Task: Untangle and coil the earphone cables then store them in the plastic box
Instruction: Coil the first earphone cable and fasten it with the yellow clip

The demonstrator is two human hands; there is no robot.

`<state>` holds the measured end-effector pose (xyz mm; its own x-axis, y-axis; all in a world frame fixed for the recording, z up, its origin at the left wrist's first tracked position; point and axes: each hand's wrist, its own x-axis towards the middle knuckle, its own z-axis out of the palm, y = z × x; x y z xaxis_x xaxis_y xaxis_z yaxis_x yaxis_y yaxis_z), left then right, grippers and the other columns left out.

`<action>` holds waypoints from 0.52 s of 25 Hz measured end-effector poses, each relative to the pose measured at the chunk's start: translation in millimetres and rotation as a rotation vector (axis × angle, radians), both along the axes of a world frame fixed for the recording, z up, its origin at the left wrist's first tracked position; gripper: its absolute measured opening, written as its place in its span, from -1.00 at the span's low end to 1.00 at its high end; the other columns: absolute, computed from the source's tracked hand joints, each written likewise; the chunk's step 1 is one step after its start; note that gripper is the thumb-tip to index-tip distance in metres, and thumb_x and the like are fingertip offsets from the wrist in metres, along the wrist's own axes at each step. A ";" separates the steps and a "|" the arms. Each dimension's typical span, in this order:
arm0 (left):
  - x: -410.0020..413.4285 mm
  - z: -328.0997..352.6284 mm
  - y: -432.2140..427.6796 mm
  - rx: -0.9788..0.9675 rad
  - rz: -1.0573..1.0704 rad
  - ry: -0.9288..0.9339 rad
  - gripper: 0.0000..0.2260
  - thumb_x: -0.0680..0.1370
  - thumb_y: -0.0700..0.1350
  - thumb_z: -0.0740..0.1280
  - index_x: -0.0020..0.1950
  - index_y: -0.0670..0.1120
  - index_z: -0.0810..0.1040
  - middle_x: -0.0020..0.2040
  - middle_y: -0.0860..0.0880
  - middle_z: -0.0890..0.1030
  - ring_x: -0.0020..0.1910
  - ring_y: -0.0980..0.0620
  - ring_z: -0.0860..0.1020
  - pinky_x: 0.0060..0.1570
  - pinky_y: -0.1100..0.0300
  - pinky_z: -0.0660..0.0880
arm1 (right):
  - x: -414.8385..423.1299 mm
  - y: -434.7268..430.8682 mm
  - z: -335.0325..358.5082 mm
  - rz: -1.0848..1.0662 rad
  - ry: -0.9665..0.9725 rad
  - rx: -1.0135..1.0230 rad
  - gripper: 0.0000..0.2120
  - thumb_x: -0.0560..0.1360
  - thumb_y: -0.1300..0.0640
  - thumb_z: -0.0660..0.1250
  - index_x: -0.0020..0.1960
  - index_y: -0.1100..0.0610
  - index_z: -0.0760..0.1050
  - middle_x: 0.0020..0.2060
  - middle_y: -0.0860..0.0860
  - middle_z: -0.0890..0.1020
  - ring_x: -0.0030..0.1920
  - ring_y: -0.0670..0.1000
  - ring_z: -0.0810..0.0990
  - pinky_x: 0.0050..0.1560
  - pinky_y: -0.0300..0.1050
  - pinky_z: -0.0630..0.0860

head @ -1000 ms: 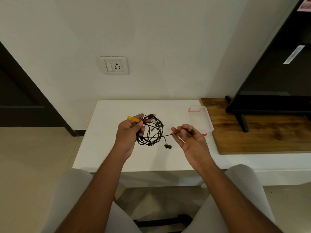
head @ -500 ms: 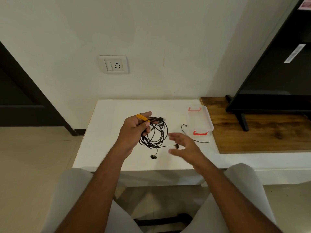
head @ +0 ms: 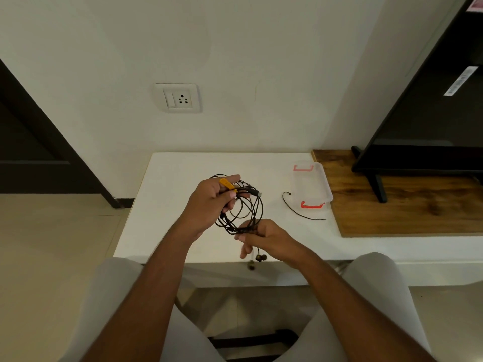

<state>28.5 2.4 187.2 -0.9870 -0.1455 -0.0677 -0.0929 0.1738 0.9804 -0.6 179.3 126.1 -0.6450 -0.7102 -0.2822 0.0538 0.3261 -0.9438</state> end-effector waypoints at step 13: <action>-2.7 -11.6 -7.4 -0.240 -0.123 -0.131 -0.69 0.61 -0.33 0.21 0.33 -0.15 0.49 -0.41 0.20 0.61 -0.45 0.25 0.42 -0.30 0.44 0.36 | -25.1 30.8 43.2 -0.116 0.449 0.211 -0.84 0.53 0.18 0.40 0.06 -0.02 0.61 -0.15 -0.10 0.60 -0.31 -0.11 0.62 -0.30 -0.26 0.58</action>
